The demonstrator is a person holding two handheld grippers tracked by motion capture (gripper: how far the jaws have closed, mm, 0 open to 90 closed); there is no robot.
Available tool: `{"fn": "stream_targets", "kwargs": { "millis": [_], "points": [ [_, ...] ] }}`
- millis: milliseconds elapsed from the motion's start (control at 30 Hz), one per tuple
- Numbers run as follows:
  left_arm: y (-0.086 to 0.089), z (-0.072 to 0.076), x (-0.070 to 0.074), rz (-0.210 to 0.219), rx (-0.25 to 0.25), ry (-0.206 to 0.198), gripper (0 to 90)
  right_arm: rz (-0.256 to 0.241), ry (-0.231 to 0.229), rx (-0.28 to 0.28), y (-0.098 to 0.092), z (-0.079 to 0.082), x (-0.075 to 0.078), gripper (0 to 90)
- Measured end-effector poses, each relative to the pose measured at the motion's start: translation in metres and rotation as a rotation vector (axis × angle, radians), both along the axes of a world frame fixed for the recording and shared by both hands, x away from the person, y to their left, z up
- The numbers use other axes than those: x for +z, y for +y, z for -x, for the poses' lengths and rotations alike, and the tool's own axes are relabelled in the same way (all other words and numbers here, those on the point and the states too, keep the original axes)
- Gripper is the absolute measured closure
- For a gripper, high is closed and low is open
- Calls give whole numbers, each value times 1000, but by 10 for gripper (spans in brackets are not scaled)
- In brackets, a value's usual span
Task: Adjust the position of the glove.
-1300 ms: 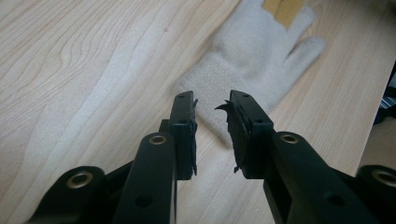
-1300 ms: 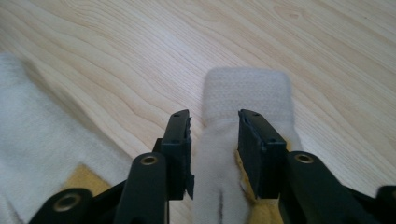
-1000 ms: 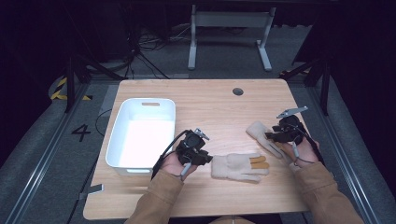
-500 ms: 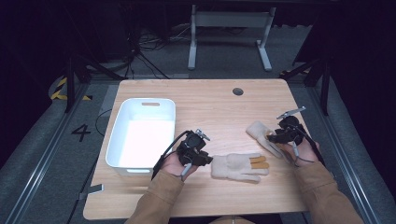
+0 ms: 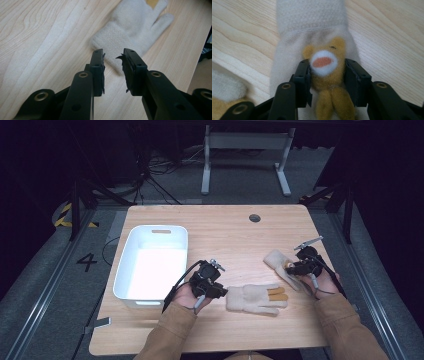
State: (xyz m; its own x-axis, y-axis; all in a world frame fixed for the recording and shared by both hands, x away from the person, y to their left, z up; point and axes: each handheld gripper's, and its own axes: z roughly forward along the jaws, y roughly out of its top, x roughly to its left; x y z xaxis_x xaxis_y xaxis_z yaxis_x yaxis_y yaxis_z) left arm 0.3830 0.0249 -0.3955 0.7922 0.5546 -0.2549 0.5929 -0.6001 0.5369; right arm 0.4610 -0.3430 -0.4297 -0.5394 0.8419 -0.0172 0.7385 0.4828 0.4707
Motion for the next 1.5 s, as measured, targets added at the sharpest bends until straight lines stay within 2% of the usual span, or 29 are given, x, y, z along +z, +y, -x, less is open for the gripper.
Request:
{"fn": "stream_targets", "kwargs": {
  "millis": [200,400,700,1000,1267,1400,1500],
  "points": [
    [0,-1,-1,-11,7,11,714,2,-1,10,0,1,2,637],
    [1,-2,-1,-19,12,13,714,17,-35,22,2,4,7,652],
    [6,-6,-4,-57,80,45,714,8,-77,48,6,10,24,656],
    [6,-6,-4,-66,74,46,713,-2,-97,69,8,16,38,659],
    [4,-5,-5,-66,62,45,710,-31,-106,102,9,21,51,663],
    [3,-5,-5,-67,60,47,708,-52,-106,134,10,24,57,668],
    [2,-5,-6,-61,56,50,708,-80,-90,169,9,26,62,672]
  ]
}}
